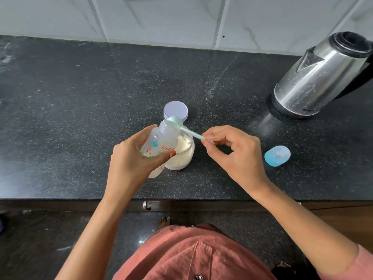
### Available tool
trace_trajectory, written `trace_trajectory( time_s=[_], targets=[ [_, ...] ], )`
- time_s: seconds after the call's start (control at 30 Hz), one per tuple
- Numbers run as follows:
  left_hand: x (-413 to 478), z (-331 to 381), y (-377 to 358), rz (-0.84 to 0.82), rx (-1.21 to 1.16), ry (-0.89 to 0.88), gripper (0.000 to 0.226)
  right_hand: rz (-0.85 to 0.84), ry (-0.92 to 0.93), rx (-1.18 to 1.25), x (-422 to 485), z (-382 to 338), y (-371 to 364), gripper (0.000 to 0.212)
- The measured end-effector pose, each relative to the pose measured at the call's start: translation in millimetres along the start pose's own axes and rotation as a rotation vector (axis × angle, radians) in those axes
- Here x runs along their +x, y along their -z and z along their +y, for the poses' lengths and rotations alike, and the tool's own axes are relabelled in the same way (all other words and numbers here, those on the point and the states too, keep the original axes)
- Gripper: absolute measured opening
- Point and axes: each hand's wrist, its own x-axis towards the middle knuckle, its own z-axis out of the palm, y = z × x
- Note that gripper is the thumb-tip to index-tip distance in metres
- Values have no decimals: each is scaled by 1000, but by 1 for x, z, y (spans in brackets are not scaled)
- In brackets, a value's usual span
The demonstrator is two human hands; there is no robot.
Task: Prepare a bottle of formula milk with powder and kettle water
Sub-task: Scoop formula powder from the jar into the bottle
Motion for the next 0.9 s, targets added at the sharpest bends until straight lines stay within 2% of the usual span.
trace_trajectory(
  time_s=[0.2, 0.3, 0.37, 0.5, 0.63, 0.77, 0.9],
  targets=[
    [0, -1, 0, 3, -3, -11, 68, 3, 3, -17, 1, -2, 1, 10],
    [0, -1, -1, 5, -4, -14, 69, -49, -32, -7, 0, -3, 2, 10],
    [0, -1, 0, 1, -27, -23, 68, -58, -213, 101, 0, -6, 3, 6],
    [-4, -1, 2, 1, -98, -52, 59, 6, -687, 544, 10, -9, 10, 9],
    [-6, -6, 3, -15, -132, -75, 55, 16, -862, 735, 13, -7, 14, 7],
    [-8, -13, 5, -28, -175, -77, 55, 2, -893, 687, 12, -3, 10, 7],
    [-11, -19, 7, -65, -220, -70, 61, -73, -761, 358, 14, -2, 0, 9]
  ],
)
